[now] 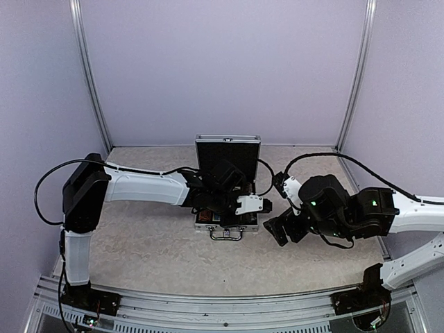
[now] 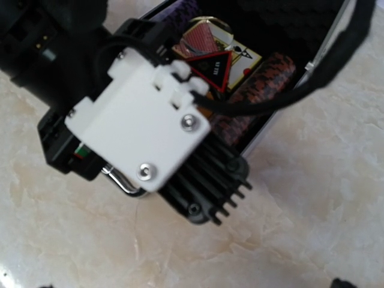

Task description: Pack up texas hold em set

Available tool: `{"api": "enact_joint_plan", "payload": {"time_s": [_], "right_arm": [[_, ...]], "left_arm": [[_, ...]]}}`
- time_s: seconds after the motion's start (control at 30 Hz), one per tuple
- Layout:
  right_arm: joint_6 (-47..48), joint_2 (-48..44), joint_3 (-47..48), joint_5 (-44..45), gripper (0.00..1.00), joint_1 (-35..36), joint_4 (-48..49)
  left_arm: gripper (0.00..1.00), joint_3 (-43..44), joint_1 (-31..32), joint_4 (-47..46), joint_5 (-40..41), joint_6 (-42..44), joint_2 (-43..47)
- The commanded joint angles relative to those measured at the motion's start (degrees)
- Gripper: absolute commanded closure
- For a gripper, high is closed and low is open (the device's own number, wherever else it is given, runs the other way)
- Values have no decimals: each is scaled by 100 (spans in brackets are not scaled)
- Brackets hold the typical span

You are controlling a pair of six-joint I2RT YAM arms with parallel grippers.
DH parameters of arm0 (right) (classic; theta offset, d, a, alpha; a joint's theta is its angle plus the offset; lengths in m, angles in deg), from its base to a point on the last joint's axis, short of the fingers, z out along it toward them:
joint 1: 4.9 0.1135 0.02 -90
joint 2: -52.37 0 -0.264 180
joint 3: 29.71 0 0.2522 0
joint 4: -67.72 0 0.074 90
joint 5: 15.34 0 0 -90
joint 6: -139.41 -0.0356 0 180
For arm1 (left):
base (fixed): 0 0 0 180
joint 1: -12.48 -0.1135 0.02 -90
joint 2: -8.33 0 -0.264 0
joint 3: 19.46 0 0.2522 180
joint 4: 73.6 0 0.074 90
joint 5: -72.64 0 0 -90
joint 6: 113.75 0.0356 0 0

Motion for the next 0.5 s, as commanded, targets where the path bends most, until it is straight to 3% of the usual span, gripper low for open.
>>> {"api": "enact_joint_plan", "payload": {"time_s": [0.0, 0.47], "right_arm": [[40, -13, 81, 5, 0, -57, -4], [65, -57, 56, -31, 0, -62, -4]], "left_arm": [[100, 166, 49, 88, -67, 26, -100], [98, 202, 53, -80, 352, -79, -271]]}}
